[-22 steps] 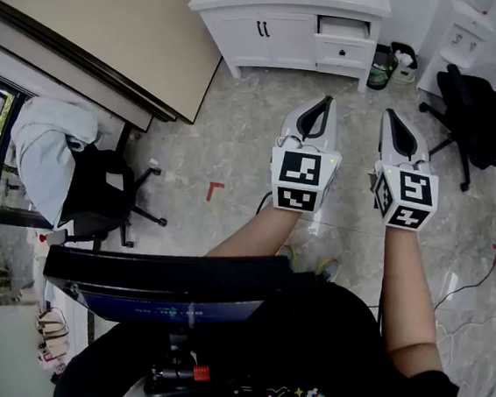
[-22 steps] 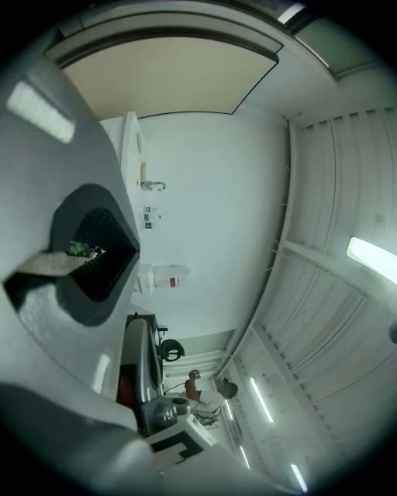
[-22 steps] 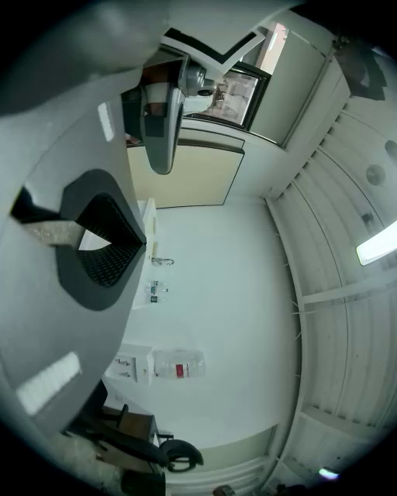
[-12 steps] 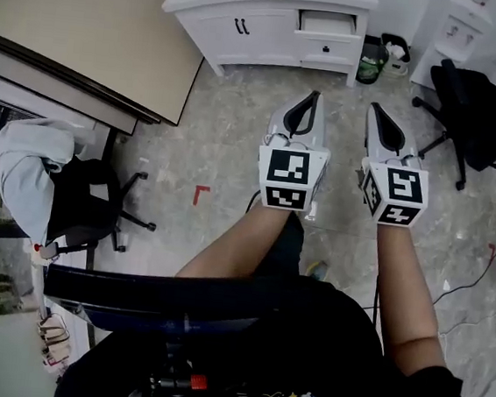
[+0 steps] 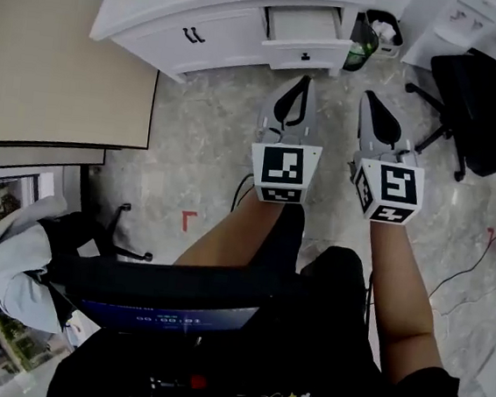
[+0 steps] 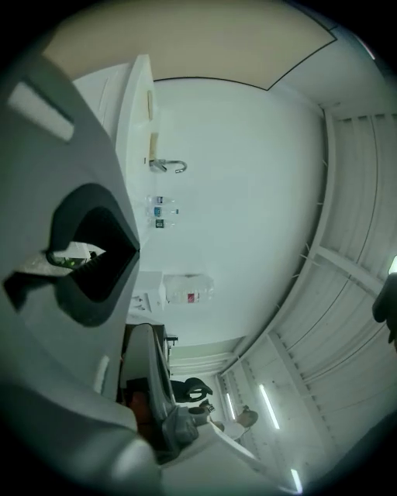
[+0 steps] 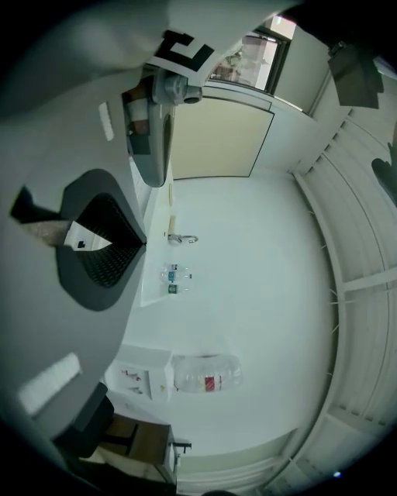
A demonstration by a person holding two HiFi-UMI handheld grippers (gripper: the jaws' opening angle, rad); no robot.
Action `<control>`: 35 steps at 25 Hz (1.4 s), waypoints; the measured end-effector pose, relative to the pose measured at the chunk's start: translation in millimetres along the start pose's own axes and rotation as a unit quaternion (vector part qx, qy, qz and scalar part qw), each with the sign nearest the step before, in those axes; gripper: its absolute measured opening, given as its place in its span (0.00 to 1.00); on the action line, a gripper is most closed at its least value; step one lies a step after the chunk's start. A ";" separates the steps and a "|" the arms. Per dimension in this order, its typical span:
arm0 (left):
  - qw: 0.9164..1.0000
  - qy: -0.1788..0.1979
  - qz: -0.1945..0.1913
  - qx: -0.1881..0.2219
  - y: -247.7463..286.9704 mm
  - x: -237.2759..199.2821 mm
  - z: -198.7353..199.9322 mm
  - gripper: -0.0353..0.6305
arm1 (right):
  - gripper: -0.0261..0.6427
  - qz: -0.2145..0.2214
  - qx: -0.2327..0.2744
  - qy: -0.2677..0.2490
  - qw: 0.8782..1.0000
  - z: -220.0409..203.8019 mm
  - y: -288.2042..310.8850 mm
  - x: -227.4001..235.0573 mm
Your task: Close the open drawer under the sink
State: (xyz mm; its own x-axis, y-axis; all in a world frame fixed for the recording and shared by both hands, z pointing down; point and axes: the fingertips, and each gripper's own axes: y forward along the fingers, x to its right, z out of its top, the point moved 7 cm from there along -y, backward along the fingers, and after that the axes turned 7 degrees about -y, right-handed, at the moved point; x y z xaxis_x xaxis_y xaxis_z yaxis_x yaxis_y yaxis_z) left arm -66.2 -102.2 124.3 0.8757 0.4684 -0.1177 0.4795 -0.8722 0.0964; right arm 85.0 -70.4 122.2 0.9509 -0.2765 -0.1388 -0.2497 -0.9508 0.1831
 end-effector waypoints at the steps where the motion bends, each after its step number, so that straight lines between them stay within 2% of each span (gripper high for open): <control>1: 1.000 -0.003 -0.001 -0.003 19.4 -7.9 -1.5 0.05 | 0.08 -0.003 -0.005 0.003 1.000 -1.5 21.0 7.4; 4: 1.000 -0.008 0.008 -0.015 66.8 -26.2 -21.0 0.05 | 0.08 -0.003 -0.006 0.001 1.000 -14.2 71.7 26.1; 7: 0.999 -0.006 0.032 -0.022 105.9 -43.4 -71.0 0.05 | 0.08 0.021 0.005 -0.012 1.000 -51.3 116.9 37.2; 9: 0.999 -0.006 0.043 -0.026 136.1 -54.4 -120.2 0.05 | 0.08 0.032 0.017 -0.016 0.999 -94.0 150.0 43.9; 12: 0.996 -0.037 0.064 -0.049 182.7 -72.2 -212.6 0.17 | 0.08 0.041 0.021 -0.003 0.999 -172.1 200.2 53.1; 14: 0.994 -0.044 0.084 -0.054 211.1 -84.2 -263.7 0.19 | 0.08 0.049 0.025 0.004 0.998 -218.9 230.4 58.4; 20: 0.991 -0.021 0.117 -0.058 275.2 -113.8 -360.7 0.26 | 0.08 0.054 0.050 0.002 0.997 -313.6 293.1 61.1; 23: 0.991 -0.024 0.131 -0.035 289.4 -124.2 -386.1 0.26 | 0.08 0.055 0.067 0.005 0.996 -341.8 313.5 59.7; 27: 0.992 -0.022 0.124 -0.003 296.0 -128.0 -395.1 0.24 | 0.08 0.047 0.087 0.002 0.995 -363.0 326.5 59.1; 35: 0.993 -0.019 0.114 -0.001 292.5 -131.1 -396.0 0.24 | 0.08 0.038 0.091 -0.004 0.995 -370.0 334.3 53.5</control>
State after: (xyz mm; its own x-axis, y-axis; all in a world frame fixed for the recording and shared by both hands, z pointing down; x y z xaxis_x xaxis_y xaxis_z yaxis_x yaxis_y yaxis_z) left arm -18.0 -362.9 559.3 0.9588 0.2530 -0.1295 0.2692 -0.9546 0.1277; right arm 120.0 -351.5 536.1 0.9264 -0.3498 -0.1394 -0.3513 -0.9362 0.0147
